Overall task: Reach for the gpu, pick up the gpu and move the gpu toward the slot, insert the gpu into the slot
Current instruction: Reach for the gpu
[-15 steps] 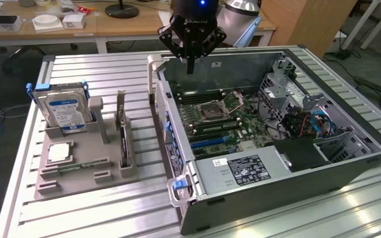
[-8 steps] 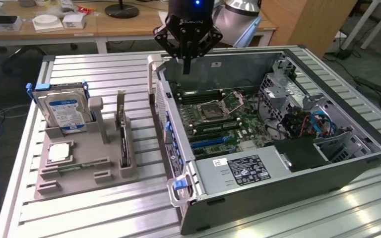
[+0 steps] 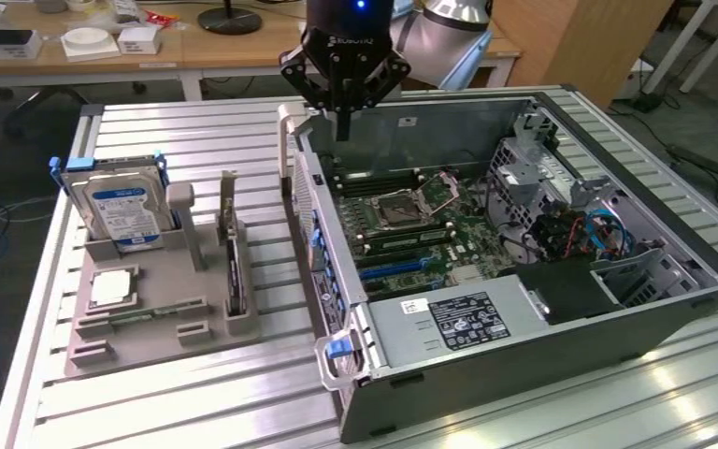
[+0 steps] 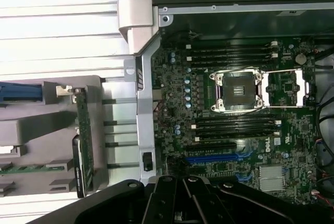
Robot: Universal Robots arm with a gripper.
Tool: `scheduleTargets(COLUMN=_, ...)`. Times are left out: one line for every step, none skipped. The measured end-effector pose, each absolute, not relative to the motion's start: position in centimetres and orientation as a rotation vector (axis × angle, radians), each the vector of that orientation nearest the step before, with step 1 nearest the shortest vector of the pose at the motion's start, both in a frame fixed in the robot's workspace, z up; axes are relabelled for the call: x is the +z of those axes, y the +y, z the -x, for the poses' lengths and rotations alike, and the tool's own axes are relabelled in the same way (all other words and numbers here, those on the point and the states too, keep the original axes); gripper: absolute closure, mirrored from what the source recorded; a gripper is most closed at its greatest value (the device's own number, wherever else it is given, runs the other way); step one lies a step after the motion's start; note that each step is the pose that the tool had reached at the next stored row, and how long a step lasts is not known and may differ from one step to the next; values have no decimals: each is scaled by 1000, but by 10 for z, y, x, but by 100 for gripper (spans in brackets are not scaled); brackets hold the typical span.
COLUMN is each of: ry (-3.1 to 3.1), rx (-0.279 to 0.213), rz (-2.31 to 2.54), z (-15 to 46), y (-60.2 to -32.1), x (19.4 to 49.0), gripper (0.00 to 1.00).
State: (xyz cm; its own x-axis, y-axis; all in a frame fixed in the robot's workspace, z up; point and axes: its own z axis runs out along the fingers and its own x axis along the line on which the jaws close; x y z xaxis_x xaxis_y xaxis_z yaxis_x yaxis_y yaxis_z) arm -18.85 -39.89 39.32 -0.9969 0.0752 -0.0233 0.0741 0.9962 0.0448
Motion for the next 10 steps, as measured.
scheduleTargets(ry=3114, rx=68, rz=-116, z=190, y=-399, x=393, gripper=90)
scheduleTargets(ry=3114, rx=68, rz=-117, z=191, y=-399, x=393, gripper=90)
scheduleTargets(ry=3114, rx=68, rz=-117, z=192, y=-399, x=393, gripper=90)
scheduleTargets(ry=3114, rx=68, rz=-117, z=193, y=-399, x=393, gripper=90)
scheduleTargets(ry=3114, rx=68, rz=-117, z=194, y=-399, x=393, gripper=90)
scheduleTargets(ry=3114, rx=68, rz=-117, z=195, y=-399, x=393, gripper=90)
scheduleTargets(ry=3114, rx=68, rz=-117, z=197, y=-399, x=393, gripper=90)
scheduleTargets(ry=3114, rx=68, rz=-117, z=198, y=-399, x=393, gripper=90)
scheduleTargets(ry=3114, rx=68, rz=-117, z=199, y=-399, x=393, gripper=90)
scheduleTargets(ry=3114, rx=68, rz=-117, z=200, y=-399, x=393, gripper=90)
